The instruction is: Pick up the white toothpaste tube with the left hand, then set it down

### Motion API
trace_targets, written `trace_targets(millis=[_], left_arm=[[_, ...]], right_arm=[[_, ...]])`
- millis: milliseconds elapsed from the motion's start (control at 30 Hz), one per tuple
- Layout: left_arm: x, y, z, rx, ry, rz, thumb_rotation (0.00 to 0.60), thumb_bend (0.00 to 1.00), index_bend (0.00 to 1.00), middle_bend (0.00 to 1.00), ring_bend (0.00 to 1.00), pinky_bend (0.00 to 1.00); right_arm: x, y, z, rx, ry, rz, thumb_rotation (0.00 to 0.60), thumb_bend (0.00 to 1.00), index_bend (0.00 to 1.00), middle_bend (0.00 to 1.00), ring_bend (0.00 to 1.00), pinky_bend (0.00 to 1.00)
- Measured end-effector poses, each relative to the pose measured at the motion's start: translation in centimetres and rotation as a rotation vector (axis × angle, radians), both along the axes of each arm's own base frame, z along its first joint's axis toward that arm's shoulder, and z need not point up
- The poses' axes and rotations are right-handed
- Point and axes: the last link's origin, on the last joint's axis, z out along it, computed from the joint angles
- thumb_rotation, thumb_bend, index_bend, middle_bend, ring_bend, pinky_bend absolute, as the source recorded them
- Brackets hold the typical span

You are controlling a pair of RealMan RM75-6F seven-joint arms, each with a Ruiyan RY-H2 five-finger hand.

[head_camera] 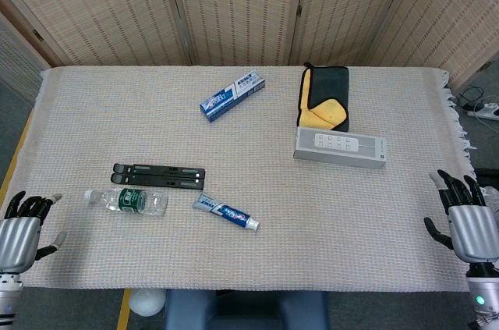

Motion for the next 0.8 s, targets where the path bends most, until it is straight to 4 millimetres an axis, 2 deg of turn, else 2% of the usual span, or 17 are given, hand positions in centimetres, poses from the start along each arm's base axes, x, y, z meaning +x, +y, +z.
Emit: trace_targets(millis=[567,800], left_arm=[[0.6,0.3,0.0,-0.001,0.002,-0.020,0.600,0.32,0.23,0.32,0.22,0.11],[2.7,2.2,-0.1,-0.036,0.007,-0.121,0.600,0.32,0.23,0.32,0.22,0.11]], right_arm=[[-0.2,0.2,0.3,-0.008,0.002,-0.001,0.600,0.37,0.03,0.11,0.14,0.06],[-0.2,0.0,0.8,-0.019,0.007,0.000,0.600,0.37,0.04,0.11,0.14,0.06]])
